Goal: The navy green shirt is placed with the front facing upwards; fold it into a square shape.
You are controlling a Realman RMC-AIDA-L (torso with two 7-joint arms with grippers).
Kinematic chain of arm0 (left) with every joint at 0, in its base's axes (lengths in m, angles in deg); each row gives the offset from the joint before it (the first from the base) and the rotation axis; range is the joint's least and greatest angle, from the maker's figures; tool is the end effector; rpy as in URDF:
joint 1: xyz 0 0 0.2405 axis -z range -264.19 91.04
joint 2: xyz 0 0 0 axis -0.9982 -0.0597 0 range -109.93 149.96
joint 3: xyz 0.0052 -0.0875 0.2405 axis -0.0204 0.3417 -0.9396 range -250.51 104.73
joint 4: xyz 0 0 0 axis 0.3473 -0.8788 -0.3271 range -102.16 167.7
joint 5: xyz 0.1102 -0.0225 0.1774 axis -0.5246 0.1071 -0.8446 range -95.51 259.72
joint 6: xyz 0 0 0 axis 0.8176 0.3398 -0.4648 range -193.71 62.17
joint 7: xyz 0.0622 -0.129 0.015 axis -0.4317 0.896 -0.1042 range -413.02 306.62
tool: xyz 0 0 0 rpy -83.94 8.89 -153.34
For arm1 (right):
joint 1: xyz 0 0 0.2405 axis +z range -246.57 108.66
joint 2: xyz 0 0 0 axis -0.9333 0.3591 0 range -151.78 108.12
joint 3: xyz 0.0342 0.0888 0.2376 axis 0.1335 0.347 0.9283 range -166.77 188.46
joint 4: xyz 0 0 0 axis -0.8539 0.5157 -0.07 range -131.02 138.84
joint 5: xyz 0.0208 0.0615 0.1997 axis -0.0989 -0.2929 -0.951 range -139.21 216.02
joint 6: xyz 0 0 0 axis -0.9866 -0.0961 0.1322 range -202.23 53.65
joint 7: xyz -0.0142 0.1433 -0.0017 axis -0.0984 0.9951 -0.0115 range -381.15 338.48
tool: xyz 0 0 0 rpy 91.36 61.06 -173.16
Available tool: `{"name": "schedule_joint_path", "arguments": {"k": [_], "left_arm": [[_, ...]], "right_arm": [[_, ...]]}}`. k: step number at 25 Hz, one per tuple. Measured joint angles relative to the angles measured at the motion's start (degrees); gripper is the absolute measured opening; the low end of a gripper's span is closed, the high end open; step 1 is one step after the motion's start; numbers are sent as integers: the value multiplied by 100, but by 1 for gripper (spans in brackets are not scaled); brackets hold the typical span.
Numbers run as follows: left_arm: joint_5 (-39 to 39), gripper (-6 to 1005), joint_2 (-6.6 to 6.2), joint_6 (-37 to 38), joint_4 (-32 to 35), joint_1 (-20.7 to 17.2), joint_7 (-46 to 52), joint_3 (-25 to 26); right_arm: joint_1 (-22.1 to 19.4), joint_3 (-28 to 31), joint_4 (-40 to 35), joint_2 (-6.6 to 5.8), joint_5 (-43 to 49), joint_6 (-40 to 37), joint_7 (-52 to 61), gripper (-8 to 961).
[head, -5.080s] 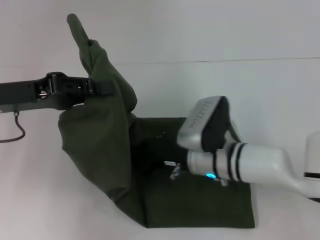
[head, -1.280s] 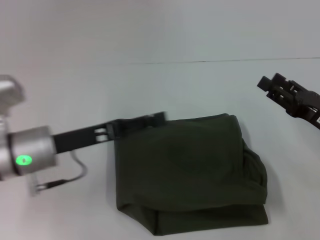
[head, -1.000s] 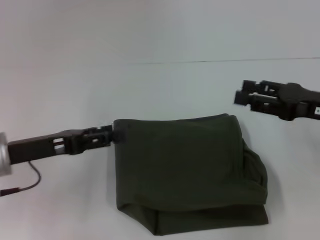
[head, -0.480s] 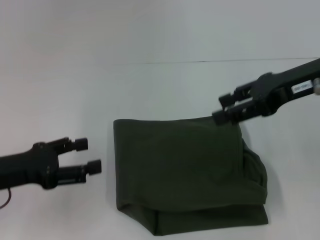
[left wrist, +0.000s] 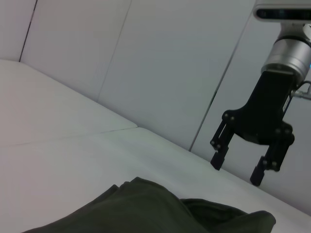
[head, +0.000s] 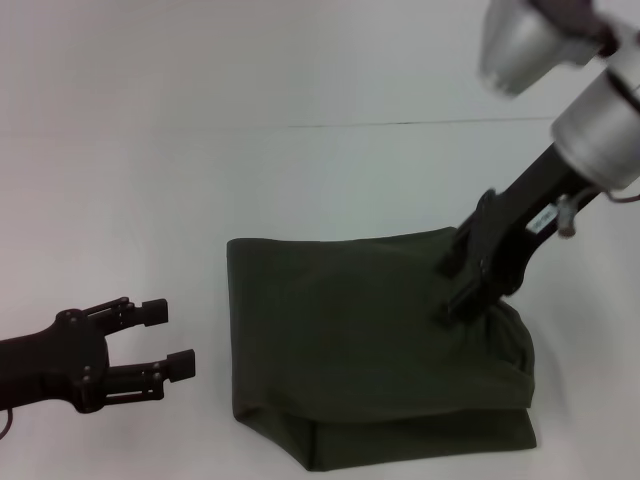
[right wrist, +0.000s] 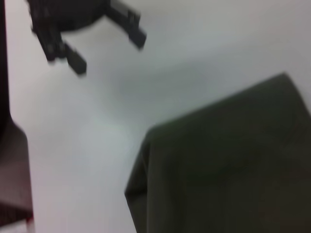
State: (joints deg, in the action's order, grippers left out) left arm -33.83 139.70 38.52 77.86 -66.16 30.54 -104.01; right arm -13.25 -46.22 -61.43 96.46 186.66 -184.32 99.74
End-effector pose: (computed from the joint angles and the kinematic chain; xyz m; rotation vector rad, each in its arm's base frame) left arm -0.2939 0.2684 0.0348 -2.6746 -0.8021 -0.8552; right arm 0.1105 0.3767 0.0322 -3.0389 0.5043 -0.4903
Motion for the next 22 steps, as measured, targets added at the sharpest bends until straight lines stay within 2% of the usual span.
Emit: {"name": "schedule_joint_path", "arguments": {"k": [2, 6, 16, 22], "left_arm": [[0, 919, 7, 4, 4, -7, -27, 1], [1, 919, 21, -24, -3, -21, -103, 0], [1, 919, 28, -49, 3, -47, -146, 0], [1, 919, 41, -58, -15, -64, -147, 8]], "right_arm": [[81, -254, 1, 74, 238, -2, 0, 671], [136, -684, 7, 146, 340, 1, 9, 669], [56, -1644, -5, 182, 357, 88, -245, 656], [-7, -1781, 10, 186, 342, 151, -446, 657]]}}
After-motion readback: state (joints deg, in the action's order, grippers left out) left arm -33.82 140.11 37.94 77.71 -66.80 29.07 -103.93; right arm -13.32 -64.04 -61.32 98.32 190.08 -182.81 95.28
